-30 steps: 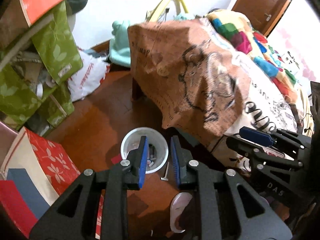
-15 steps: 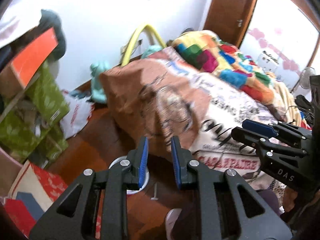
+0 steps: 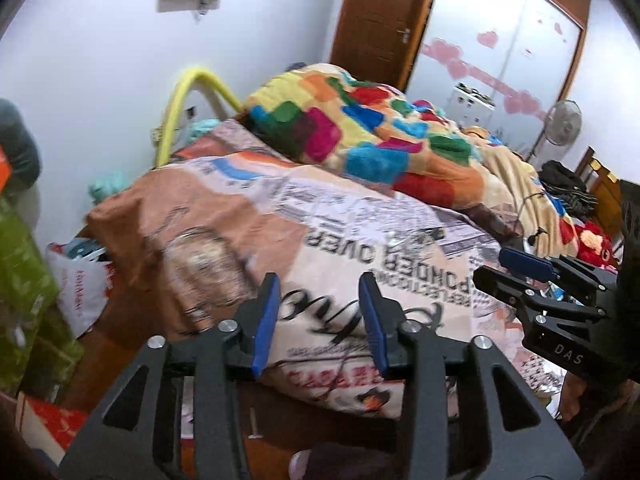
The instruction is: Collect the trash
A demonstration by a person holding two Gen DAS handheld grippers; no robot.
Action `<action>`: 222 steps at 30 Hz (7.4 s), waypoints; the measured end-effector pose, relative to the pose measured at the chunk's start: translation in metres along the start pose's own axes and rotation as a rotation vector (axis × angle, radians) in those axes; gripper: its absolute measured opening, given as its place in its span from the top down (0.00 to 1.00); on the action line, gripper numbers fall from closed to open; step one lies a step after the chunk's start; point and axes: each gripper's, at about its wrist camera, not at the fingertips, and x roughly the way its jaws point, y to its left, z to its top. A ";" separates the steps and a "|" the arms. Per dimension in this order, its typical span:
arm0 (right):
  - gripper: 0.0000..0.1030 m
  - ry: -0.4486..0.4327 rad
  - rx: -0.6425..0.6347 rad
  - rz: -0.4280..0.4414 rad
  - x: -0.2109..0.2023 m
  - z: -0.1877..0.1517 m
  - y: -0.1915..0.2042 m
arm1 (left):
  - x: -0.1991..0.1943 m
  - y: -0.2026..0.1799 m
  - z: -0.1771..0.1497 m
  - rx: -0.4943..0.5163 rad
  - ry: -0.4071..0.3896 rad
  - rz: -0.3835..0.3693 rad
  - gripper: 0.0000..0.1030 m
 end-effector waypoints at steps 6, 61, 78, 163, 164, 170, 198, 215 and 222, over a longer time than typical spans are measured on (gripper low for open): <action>0.54 0.009 0.087 -0.095 0.016 -0.002 -0.077 | 0.063 -0.047 0.022 0.051 0.051 -0.050 0.47; 0.53 0.252 -0.059 -0.054 0.193 -0.015 -0.168 | 0.299 -0.087 -0.002 0.128 0.240 -0.092 0.93; 0.81 0.265 0.053 -0.011 0.191 -0.026 -0.157 | 0.257 -0.095 -0.012 0.132 0.243 -0.150 0.96; 0.63 0.489 -0.149 0.250 0.205 -0.054 0.277 | 0.018 0.304 -0.168 -0.382 0.317 0.258 0.73; 0.63 0.477 -0.148 0.254 0.200 -0.052 0.274 | 0.010 0.300 -0.166 -0.368 0.302 0.260 0.73; 0.63 0.318 -0.161 0.242 0.132 -0.038 0.254 | -0.048 0.259 -0.140 -0.270 0.167 0.270 0.73; 0.63 -0.489 0.059 -0.104 -0.241 -0.109 0.170 | -0.326 0.029 -0.165 0.076 -0.502 0.030 0.45; 0.00 -0.533 0.164 -0.281 -0.271 -0.165 0.170 | -0.342 0.019 -0.218 0.061 -0.511 0.063 0.08; 0.00 -0.527 0.157 -0.273 -0.275 -0.174 0.175 | -0.344 0.013 -0.228 0.084 -0.505 0.064 0.08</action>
